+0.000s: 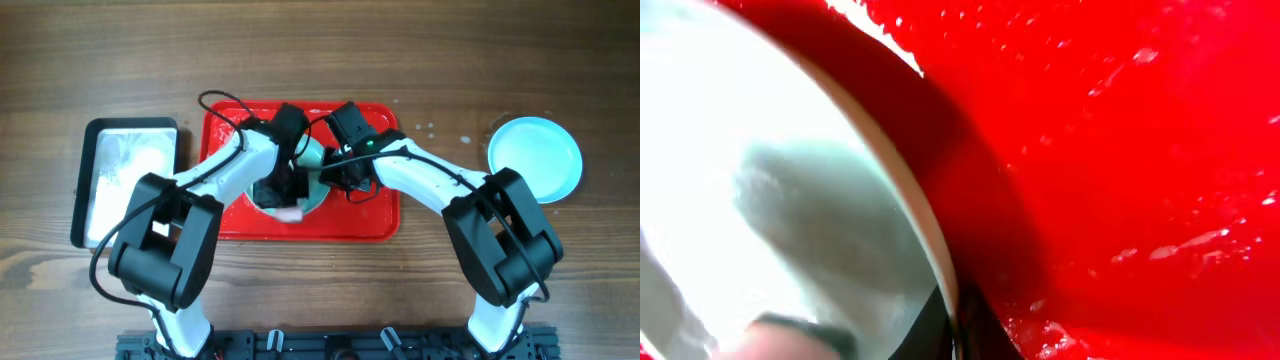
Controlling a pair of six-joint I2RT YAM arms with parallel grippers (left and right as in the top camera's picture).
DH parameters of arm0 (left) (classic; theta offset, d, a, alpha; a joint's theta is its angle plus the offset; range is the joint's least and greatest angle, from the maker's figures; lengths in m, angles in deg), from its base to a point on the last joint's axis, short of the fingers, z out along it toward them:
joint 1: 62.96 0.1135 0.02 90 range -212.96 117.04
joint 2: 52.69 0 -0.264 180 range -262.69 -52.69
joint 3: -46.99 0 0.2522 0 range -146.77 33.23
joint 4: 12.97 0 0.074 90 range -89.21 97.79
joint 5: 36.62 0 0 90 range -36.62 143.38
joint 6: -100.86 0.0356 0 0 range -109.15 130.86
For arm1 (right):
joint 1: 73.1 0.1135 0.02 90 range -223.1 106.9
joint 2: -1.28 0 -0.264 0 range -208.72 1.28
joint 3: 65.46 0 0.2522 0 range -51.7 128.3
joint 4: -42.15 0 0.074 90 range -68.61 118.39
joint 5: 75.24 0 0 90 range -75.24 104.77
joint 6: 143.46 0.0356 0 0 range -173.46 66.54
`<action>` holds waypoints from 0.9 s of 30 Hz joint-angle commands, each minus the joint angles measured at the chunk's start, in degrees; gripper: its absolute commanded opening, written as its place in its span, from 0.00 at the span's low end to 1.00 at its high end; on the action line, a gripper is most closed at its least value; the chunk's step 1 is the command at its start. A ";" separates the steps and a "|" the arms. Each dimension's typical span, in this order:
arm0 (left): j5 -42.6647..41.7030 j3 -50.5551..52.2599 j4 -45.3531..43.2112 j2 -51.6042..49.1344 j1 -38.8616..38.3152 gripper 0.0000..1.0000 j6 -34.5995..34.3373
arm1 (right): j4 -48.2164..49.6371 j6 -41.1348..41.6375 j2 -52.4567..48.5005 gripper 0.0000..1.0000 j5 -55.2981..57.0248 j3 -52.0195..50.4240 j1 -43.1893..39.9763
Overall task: Clean dirty plates on tray and stack at the side
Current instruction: 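Scrub the third plate with the pink sponge in the left gripper, then continue scrubbing the third plate's surface with the left sponge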
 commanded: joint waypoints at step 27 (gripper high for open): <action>46.21 -0.79 -6.51 2.62 0.35 0.04 -29.05 | -0.42 1.70 -0.94 0.04 0.66 -0.85 0.22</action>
